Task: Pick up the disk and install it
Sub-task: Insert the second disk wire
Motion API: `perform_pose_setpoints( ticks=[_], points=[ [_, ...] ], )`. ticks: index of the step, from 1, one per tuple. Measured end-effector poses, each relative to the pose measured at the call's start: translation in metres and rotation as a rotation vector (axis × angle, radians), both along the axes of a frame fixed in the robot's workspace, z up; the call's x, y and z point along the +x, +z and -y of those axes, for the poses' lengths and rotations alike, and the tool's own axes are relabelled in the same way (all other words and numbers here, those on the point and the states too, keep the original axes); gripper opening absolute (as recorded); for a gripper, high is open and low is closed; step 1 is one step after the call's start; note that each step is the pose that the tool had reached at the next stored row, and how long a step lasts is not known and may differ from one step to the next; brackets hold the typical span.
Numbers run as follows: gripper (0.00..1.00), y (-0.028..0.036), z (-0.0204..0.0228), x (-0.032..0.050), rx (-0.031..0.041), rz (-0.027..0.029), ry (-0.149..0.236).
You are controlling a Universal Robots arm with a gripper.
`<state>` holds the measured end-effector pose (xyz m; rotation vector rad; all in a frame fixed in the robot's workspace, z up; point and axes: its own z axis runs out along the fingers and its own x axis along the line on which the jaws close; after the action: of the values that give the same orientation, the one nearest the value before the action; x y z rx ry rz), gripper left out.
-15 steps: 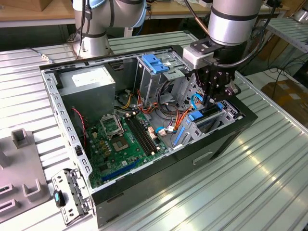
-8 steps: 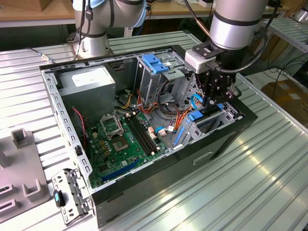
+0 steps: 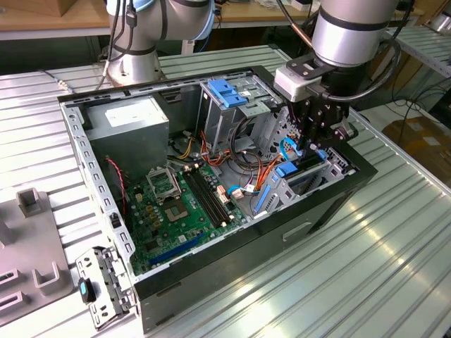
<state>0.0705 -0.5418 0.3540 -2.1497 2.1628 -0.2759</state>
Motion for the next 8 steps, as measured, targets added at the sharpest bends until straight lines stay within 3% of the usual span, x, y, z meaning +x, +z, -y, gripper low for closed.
perform_pose_setpoints(
  ticks=[2,4,8],
  points=[
    [0.22,0.0004,0.0,0.0,-0.0003,-0.0001,0.0],
    [0.11,0.0006,0.0,0.0,-0.0002,-0.0001,0.0],
    [0.11,0.0011,0.0,0.0,-0.0003,-0.0001,0.0]
  ],
)
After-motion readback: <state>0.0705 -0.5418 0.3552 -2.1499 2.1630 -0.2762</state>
